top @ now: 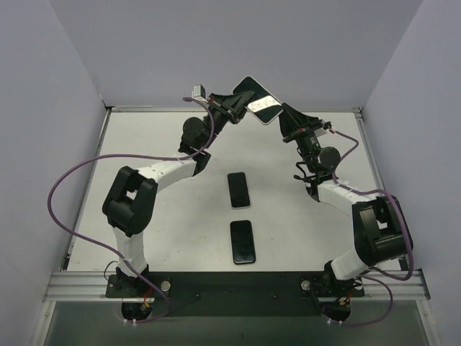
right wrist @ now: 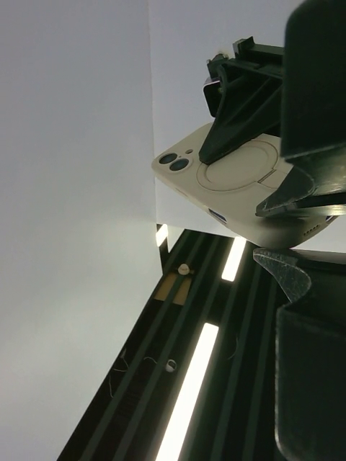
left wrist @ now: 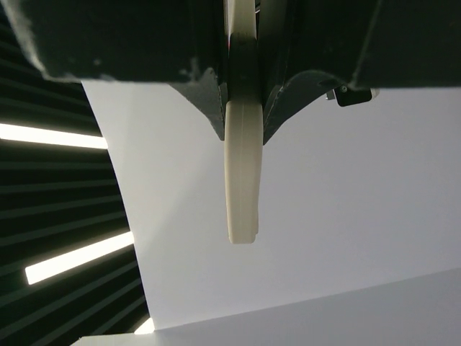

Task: Take the phone out of the phone case
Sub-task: Remove the phone case from the phone.

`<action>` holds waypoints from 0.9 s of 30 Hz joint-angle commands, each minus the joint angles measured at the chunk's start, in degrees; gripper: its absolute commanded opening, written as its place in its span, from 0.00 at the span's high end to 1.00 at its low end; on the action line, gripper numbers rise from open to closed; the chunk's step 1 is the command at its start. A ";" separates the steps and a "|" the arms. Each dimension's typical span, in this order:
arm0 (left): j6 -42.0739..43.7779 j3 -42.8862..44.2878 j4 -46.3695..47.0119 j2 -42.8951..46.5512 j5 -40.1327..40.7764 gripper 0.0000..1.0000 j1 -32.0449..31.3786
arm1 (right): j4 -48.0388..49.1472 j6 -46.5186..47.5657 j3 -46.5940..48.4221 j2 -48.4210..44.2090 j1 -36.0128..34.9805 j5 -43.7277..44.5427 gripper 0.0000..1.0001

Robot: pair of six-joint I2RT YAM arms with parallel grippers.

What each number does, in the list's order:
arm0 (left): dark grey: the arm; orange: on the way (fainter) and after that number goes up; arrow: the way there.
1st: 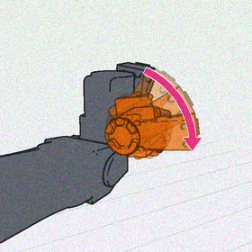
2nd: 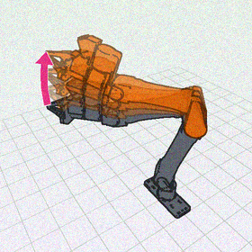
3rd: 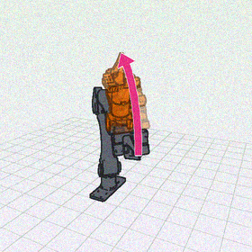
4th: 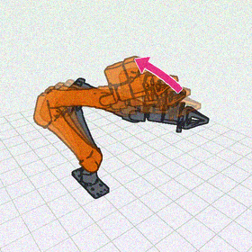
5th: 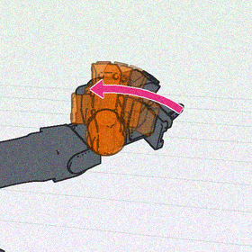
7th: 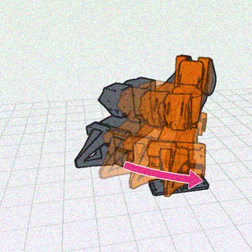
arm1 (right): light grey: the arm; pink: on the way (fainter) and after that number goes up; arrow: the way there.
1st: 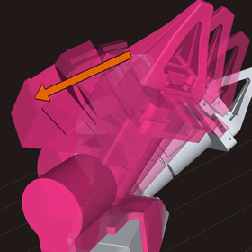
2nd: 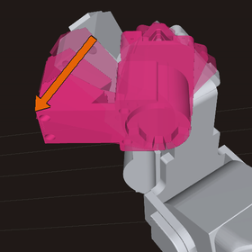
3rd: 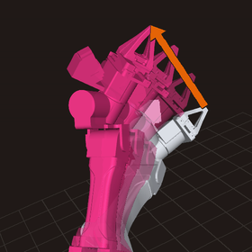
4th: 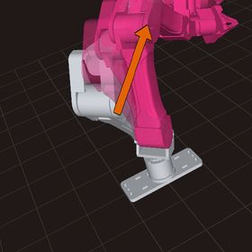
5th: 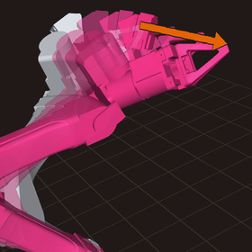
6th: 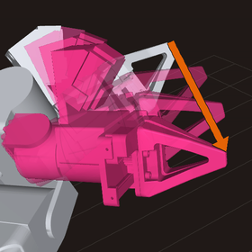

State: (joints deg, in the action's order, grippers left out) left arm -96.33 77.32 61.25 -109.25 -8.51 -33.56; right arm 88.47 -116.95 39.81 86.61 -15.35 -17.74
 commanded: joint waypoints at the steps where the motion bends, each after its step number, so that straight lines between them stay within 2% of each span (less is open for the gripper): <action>1: -8.78 8.28 34.11 5.36 -7.66 1.00 -7.22 | 7.07 -22.18 2.98 7.08 -4.07 -1.95 1.00; 14: -9.13 15.57 34.11 5.63 -6.16 1.00 -8.71 | 7.07 -22.54 13.53 16.13 -6.70 -0.72 1.00; 21: -9.22 20.94 34.11 5.10 -6.25 1.00 -8.80 | 7.07 -21.40 14.85 17.80 -8.11 -1.16 1.00; 27: -8.87 20.42 34.11 6.07 -5.90 1.00 -8.89 | 7.07 -17.37 14.69 18.86 -8.47 -3.35 1.00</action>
State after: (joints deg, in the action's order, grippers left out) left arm -95.74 89.86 57.36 -109.65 -1.56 -33.67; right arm 95.24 -119.17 57.54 99.02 -19.16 -8.12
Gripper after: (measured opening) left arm 0.239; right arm 0.151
